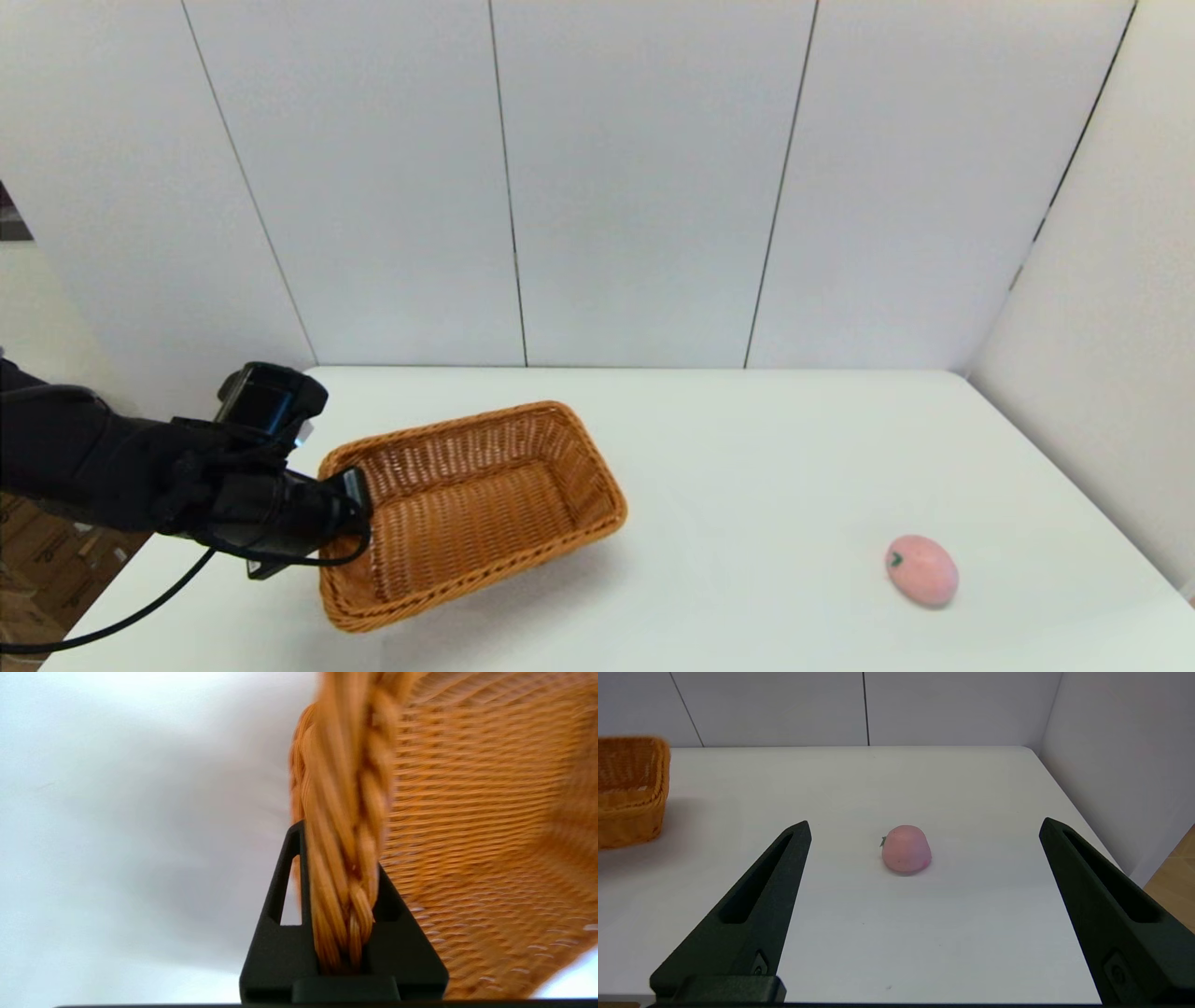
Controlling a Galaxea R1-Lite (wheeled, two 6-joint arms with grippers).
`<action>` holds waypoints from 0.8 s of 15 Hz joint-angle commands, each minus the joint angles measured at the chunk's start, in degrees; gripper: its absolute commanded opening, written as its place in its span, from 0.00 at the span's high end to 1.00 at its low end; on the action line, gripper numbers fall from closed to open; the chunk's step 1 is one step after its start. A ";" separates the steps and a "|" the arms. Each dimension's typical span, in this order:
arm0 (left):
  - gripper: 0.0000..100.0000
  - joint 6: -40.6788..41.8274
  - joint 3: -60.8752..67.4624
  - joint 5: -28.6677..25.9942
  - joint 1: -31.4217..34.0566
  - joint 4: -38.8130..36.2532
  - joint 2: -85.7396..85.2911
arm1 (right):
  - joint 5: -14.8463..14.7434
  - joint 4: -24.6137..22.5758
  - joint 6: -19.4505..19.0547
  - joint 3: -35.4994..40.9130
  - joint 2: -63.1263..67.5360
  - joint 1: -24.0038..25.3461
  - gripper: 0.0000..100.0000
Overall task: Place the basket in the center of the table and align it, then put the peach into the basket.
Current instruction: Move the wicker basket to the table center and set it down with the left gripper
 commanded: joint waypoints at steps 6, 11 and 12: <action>1.00 -0.03 -14.91 -3.46 -15.75 2.93 2.42 | 0.09 -0.18 -0.47 0.04 -0.11 0.02 0.00; 1.00 1.72 -17.02 -5.39 -17.25 2.23 9.63 | 0.00 -0.18 -0.64 0.04 -0.11 0.02 0.00; 1.00 1.99 -17.46 -5.57 -17.25 2.23 10.77 | 0.00 -0.09 -0.64 0.04 -0.11 0.02 0.00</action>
